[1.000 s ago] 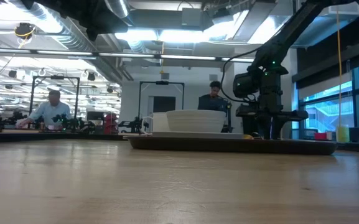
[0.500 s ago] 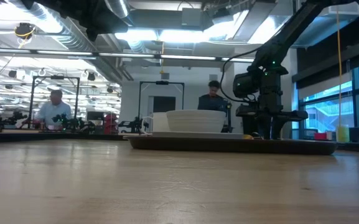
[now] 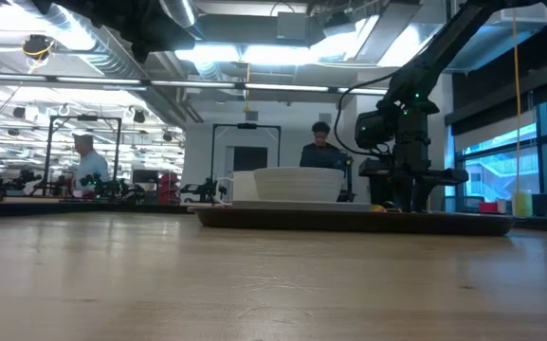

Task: Set up tray
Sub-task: Put the gold table knife to the right of the gold fork on the brown napkin on the black serving tray, then return to Home Position

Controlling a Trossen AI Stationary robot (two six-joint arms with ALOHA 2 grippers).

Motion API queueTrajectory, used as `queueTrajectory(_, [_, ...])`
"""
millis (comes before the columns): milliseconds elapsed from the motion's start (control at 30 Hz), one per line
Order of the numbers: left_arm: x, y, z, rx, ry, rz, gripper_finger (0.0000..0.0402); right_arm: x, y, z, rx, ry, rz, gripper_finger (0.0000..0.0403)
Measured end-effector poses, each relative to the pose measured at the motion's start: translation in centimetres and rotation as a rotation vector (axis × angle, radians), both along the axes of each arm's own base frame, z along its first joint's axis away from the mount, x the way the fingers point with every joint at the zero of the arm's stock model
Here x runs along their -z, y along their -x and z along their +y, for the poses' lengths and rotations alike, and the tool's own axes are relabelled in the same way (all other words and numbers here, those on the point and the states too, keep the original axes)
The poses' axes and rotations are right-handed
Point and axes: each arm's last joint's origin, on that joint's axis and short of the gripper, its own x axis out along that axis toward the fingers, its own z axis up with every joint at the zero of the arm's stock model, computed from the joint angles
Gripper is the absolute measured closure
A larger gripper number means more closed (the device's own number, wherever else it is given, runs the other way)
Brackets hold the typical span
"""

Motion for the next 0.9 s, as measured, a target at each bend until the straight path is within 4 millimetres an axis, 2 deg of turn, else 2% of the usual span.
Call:
queueTrajectory(133, [0.0, 0.0, 0.0, 0.0, 0.0, 0.0, 0.0343, 0.0, 0.0, 0.0, -0.002, -0.001, 0.001, 0.0341])
queueTrajectory(400, [0.0, 0.0, 0.0, 0.0, 0.0, 0.0, 0.0343, 0.0, 0.1, 0.1, 0.001, -0.007, 0.006, 0.0259])
queueTrajectory(600, [0.0, 0.0, 0.0, 0.0, 0.0, 0.0, 0.0343, -0.5, 0.1, 0.1, -0.009, 0.008, -0.006, 0.0224])
queueTrajectory(767, [0.0, 0.0, 0.0, 0.0, 0.0, 0.0, 0.0343, -2.2, 0.3, 0.3, -0.01, 0.052, -0.045, 0.0221])
queueTrajectory(900, [0.0, 0.0, 0.0, 0.0, -0.001, 0.0, 0.0343, -5.7, 0.5, 0.5, -0.037, 0.108, -0.098, 0.0223])
